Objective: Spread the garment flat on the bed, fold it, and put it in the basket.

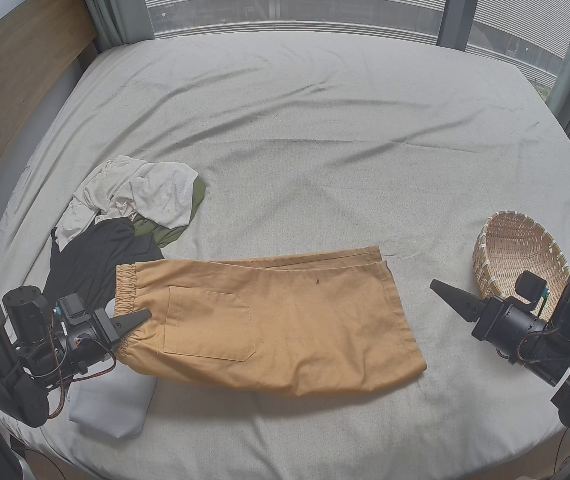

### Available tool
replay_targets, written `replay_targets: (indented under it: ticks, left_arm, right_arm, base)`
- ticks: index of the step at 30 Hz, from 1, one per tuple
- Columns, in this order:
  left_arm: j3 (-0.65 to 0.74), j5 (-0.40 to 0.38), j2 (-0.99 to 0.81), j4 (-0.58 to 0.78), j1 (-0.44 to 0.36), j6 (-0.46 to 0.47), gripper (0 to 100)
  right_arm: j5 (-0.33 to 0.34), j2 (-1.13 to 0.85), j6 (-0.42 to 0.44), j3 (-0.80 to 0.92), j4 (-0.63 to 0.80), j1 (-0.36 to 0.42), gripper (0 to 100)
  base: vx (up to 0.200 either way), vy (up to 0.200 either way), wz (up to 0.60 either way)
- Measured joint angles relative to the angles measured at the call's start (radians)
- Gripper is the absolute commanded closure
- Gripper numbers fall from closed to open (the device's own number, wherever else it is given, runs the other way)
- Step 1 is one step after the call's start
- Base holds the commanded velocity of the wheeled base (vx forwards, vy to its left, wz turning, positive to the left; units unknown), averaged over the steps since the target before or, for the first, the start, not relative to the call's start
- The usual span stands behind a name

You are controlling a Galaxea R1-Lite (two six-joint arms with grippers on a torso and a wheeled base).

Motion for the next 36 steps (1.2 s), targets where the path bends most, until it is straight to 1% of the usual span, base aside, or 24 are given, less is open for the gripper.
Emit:
replay_targets:
  ticks: [3, 13, 14, 22, 29, 36]
  left_arm:
    - [-0.005, 0.0, -0.014, 0.0, -0.017, -0.001, 100]
    - [-0.05, -0.001, -0.053, 0.0, -0.125, -0.014, 100]
    - [-0.061, 0.0, -0.055, 0.0, -0.15, -0.018, 100]
    - [-0.137, 0.007, -0.038, 0.0, -0.26, -0.021, 100]
    - [-0.212, 0.029, -0.018, 0.001, -0.348, -0.022, 100]
    - [-0.298, 0.075, 0.019, 0.001, -0.436, -0.022, 100]
  right_arm:
    - [-0.001, 0.0, 0.004, -0.004, 0.0, 0.003, 0]
    - [0.0, -0.02, 0.03, -0.013, 0.0, 0.005, 0]
    - [0.0, -0.022, 0.032, -0.014, 0.0, 0.005, 0]
    - [0.002, -0.027, 0.051, -0.044, -0.002, 0.004, 0]
    - [0.016, -0.029, 0.057, -0.054, -0.002, 0.004, 0]
    - [0.024, -0.031, 0.069, -0.057, -0.003, -0.001, 0]
  base:
    - [0.0, 0.0, 0.0]
    - [0.0, 0.0, 0.0]
    - [0.0, 0.0, 0.0]
    - [0.0, 0.0, 0.0]
    - [0.0, 0.0, 0.0]
    - [0.0, 0.0, 0.0]
